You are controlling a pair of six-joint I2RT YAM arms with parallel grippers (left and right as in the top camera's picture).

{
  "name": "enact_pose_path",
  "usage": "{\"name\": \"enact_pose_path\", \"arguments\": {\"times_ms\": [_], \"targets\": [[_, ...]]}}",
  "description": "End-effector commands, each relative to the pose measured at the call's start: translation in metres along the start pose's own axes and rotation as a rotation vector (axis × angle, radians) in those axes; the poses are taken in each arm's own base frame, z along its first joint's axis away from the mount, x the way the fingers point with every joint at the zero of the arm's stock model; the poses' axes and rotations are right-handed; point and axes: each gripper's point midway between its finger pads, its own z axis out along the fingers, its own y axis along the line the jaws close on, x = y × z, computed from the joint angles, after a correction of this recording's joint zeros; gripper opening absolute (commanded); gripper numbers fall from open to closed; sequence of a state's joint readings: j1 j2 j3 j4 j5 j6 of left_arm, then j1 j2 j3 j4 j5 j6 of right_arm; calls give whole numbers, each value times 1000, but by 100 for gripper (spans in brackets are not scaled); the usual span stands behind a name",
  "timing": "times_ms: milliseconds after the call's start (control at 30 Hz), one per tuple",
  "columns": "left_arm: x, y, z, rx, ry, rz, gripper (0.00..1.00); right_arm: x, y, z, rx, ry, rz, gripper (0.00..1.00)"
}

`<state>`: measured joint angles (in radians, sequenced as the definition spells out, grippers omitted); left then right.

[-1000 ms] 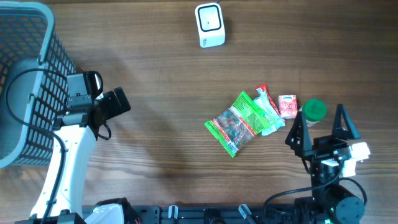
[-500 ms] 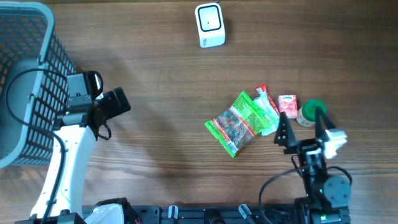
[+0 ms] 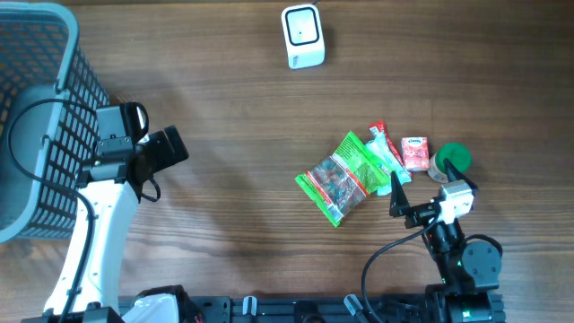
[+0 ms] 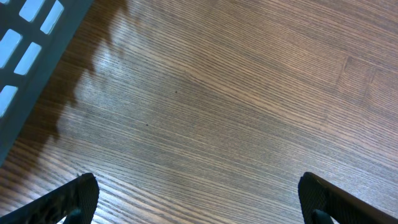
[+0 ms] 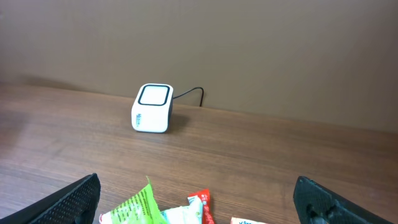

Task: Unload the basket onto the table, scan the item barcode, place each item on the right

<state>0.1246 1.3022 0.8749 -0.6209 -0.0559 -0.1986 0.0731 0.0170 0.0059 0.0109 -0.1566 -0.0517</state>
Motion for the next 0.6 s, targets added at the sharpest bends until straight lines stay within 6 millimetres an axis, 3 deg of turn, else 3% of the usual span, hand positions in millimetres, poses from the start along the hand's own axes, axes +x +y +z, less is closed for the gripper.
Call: {"name": "enact_pose_path", "arguments": {"times_ms": [0,267,567], "targets": [[-7,1,-4,-8,-25,9,100,-2,-3,-1,16,-11,-27,100],[-7,1,-4,-8,-25,9,100,0,-19,-2,110,-1,43,100],[-7,1,-4,-8,-25,9,100,1,-19,-2,111,-2,61,100]]}}
